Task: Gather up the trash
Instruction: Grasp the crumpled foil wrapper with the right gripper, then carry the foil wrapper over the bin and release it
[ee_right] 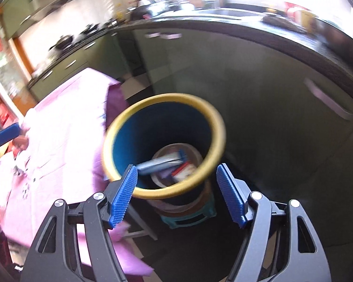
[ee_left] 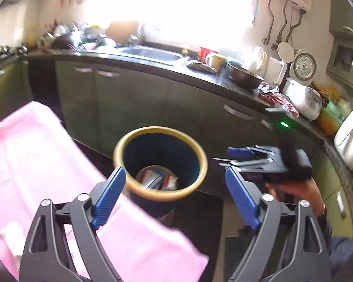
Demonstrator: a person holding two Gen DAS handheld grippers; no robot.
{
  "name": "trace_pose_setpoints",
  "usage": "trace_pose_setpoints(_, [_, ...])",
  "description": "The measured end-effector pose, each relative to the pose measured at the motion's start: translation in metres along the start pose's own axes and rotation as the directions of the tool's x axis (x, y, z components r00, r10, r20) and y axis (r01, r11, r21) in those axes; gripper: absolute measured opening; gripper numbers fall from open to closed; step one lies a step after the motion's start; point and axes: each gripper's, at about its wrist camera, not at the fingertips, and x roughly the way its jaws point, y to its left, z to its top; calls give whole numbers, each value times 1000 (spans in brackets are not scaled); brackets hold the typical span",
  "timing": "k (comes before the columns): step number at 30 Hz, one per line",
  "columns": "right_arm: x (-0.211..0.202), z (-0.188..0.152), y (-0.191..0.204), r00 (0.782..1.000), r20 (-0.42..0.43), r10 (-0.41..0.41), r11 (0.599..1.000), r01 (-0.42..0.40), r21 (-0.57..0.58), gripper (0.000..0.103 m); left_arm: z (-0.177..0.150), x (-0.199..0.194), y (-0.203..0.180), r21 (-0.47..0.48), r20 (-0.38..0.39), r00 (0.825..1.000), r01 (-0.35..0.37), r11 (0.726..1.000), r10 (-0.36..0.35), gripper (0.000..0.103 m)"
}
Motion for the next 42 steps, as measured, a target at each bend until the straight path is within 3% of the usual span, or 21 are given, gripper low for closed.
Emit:
trace_pose_setpoints(6, [20, 7, 97, 987, -71, 147, 972, -157, -173, 71, -51, -104, 36, -98, 63, 987, -141, 985, 148, 89])
trace_pose_setpoints(9, [29, 11, 153, 971, -115, 211, 939, -234, -252, 71, -80, -156, 58, -176, 98, 958, -251, 952, 271, 91])
trace_pose_setpoints(12, [37, 13, 208, 954, -163, 253, 900, -294, -322, 71, -105, -197, 79, -253, 123, 930, -307, 917, 345, 93])
trace_pose_setpoints(16, [52, 20, 274, 921, -249, 300, 851, -377, -367, 71, -133, -241, 97, -303, 143, 902, -351, 886, 406, 93])
trace_pose_setpoints(20, [76, 32, 323, 880, -356, 313, 831, -435, -347, 71, -150, -265, 100, -305, 153, 886, -378, 874, 437, 95])
trace_pose_setpoints(29, [131, 30, 380, 835, -525, 165, 839, -399, -369, 71, -163, -272, 111, -292, 150, 890, -376, 879, 431, 96])
trace_pose_setpoints(36, [147, 20, 397, 847, -526, 79, 831, -347, -434, 64, -170, -267, 119, -299, 131, 898, -369, 880, 420, 96])
trace_pose_setpoints(38, [147, 17, 399, 855, -514, 66, 825, -337, -453, 58, -172, -266, 121, -301, 128, 900, -365, 881, 417, 96])
trace_pose_setpoints(40, [145, 17, 402, 855, -515, 65, 819, -340, -462, 37, -174, -266, 123, -304, 128, 900, -364, 880, 416, 96])
trace_pose_setpoints(42, [140, 15, 402, 858, -509, 73, 816, -345, -465, 37, -175, -265, 123, -310, 127, 900, -362, 879, 416, 96])
